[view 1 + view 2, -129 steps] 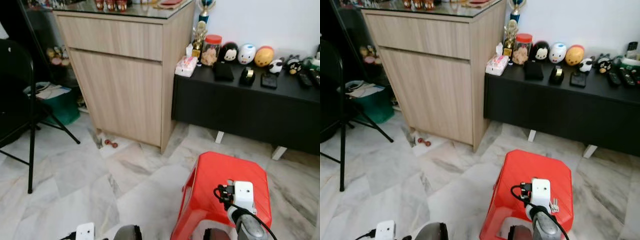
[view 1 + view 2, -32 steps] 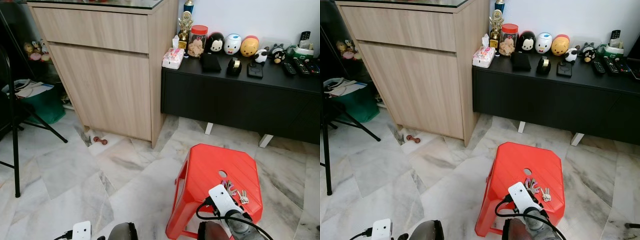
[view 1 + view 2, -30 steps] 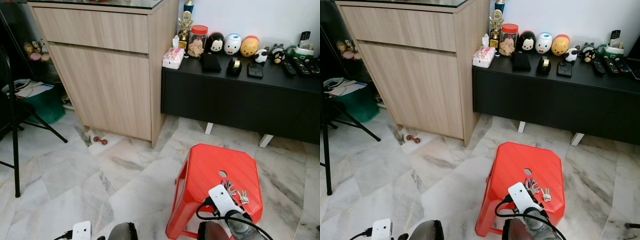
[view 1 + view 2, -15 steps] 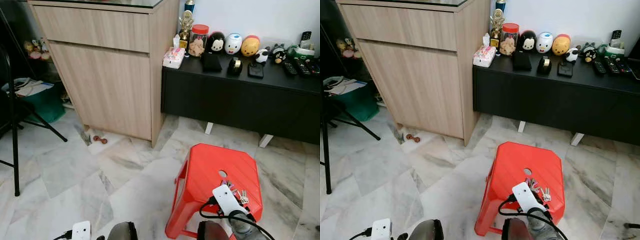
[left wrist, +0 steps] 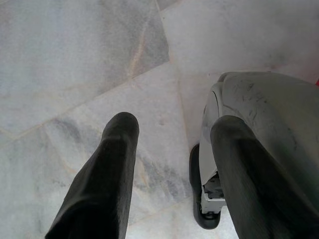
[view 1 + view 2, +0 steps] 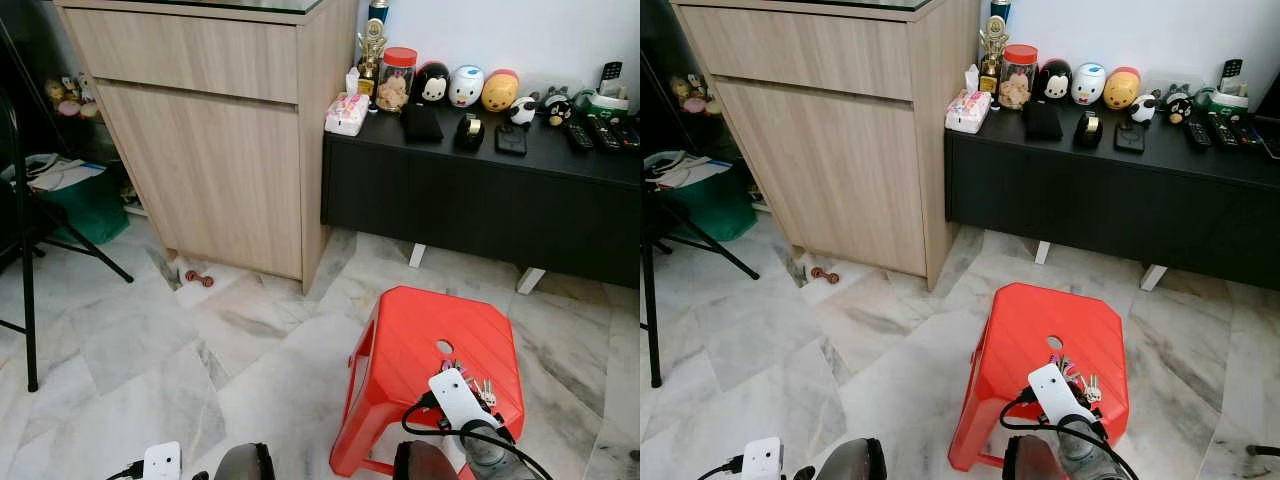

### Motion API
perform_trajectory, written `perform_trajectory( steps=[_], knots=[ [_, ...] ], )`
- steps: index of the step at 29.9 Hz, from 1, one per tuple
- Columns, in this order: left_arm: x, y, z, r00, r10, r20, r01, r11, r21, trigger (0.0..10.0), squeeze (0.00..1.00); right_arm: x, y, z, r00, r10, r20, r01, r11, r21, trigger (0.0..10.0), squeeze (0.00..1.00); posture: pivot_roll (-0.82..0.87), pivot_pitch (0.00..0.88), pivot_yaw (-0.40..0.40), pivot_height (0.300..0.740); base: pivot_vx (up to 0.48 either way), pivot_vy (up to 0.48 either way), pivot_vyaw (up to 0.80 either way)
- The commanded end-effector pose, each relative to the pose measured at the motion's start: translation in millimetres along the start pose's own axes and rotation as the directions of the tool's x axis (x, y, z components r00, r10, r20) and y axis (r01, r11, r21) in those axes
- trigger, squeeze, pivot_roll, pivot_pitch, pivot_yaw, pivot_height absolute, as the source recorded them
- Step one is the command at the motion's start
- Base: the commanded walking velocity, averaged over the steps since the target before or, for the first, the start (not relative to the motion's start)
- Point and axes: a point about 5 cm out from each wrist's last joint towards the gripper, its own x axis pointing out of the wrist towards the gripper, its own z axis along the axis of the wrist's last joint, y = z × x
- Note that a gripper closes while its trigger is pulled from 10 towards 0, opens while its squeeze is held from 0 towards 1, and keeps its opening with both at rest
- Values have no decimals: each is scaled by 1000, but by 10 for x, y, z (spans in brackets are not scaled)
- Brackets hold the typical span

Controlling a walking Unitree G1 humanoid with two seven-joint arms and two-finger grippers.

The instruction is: Hang keys on a hook

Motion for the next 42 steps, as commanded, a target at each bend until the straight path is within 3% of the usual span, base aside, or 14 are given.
perform_trajectory(
  steps=[1,13,14,15,17,20,21,23,24,37,38,39,40,42],
  knots=[
    [-14,-61,-68,1000,-13,-22,13,1000,-15,10000,0,-7,16,-11,1000,14,8,-14,1000,22,10000,0,114,28,-37,602,0,0,0],
    [-13,-70,-67,1000,-14,-21,13,1000,-19,10000,0,-7,5,-25,1000,29,2,-29,999,33,10000,0,113,29,-40,602,0,0,0],
    [-13,-70,-68,1000,-13,-21,12,1000,-20,10000,0,-8,-1,-43,1000,28,-8,-27,999,31,3451,0,114,29,-41,602,0,0,0],
    [-13,-70,-69,1000,-11,-21,11,1000,-21,10000,0,-10,-8,-56,1000,24,-12,-24,999,33,275,0,116,30,-40,602,0,0,0],
    [-13,-70,-69,1000,-11,-21,10,1000,-21,10000,0,-11,-9,-58,1000,24,-12,-23,999,33,275,0,116,30,-40,602,0,0,0],
    [-14,-70,-70,1000,-10,-21,10,1000,-21,10000,0,-13,0,-70,999,35,-21,-33,997,70,1216,0,116,30,-41,602,0,0,0],
    [-14,-70,-70,1000,-11,-21,10,1000,-21,10000,0,-13,4,-69,999,39,-21,-38,997,61,2745,0,115,31,-40,602,0,0,0],
    [-14,-70,-71,1000,-11,-21,10,1000,-20,10000,0,-13,12,-69,999,47,-21,-45,997,57,3137,0,114,31,-40,602,0,0,0],
    [-14,-70,-71,1000,-11,-21,10,1000,-21,10000,0,-15,25,-71,998,56,-22,-56,998,41,10000,0,114,31,-41,602,0,0,0],
    [-14,-72,-70,1000,-9,-21,8,1000,-22,10000,0,-13,8,-62,999,41,-11,-41,999,27,10000,0,116,33,-43,602,0,0,0],
    [-13,-73,-70,1000,-9,-22,8,1000,-22,10000,0,-11,-10,-54,1000,27,-4,-27,999,28,6863,0,115,32,-42,602,0,0,0],
    [-13,-73,-69,1000,-9,-22,8,1000,-23,10000,0,-9,-22,-46,1000,19,1,-19,999,28,6863,0,115,32,-42,602,0,0,0],
    [-12,-74,-68,1000,-8,-22,8,1000,-23,10000,0,-8,-32,-39,1000,13,6,-13,999,35,0,0,115,32,-42,602,0,0,0],
    [-12,-74,-67,1000,-8,-22,8,1000,-23,10000,0,-7,-39,-35,1000,9,9,-10,999,41,0,0,115,31,-42,602,0,0,0]
  ],
)
